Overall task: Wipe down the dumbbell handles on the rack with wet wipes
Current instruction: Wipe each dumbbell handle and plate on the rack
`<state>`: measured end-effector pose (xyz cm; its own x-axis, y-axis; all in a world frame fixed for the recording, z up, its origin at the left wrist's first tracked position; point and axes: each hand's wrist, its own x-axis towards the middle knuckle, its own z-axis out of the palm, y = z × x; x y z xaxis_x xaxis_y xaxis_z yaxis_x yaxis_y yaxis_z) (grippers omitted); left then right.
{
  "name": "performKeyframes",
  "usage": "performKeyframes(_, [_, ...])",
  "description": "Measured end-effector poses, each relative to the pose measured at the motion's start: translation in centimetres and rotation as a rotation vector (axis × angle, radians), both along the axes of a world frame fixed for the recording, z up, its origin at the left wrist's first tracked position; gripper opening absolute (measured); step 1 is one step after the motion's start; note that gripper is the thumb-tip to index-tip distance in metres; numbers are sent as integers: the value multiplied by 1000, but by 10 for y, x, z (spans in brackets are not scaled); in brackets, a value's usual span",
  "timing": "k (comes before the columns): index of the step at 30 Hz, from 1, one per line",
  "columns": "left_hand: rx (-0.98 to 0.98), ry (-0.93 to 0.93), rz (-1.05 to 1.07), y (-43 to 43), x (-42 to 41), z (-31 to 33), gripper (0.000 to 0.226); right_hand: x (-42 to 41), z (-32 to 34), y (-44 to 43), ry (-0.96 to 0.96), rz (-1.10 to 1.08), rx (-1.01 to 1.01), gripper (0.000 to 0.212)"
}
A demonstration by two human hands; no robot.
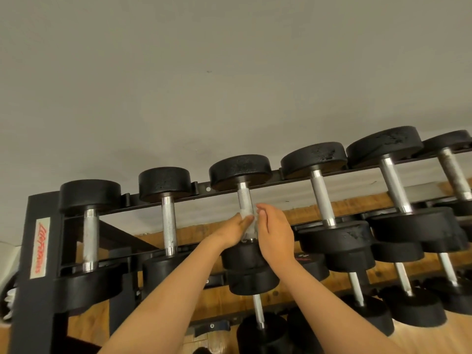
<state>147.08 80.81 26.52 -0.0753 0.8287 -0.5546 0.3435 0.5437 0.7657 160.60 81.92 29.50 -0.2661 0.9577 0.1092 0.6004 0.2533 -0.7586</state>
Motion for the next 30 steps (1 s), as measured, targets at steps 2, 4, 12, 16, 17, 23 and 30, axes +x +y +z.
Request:
performKeyframes(2, [-66,31,-68,-6,-8,1,53,2,-3,1,22,-80,-33,30])
performKeyframes(4, [-79,31,-59,-11,-11,0,42,3,-7,1,39,-119,-105,30])
performKeyframes(12, [-29,47,4,-11,-13,1,19,4,-10,2,46,-112,-156,31])
performKeyframes(16, [-24,-7,19,-15,-19,0,10,3,-11,3,62,-106,-166,29])
performKeyframes(17, [-23,-21,28,-15,-20,-2,9,3,-11,3,62,-104,-168,29])
performKeyframes(23, [-36,-71,62,-14,-19,-9,34,3,-13,4,78,-110,-178,28])
performKeyframes(30, [15,-130,128,-13,-13,-7,49,3,-14,4,98,-109,-173,27])
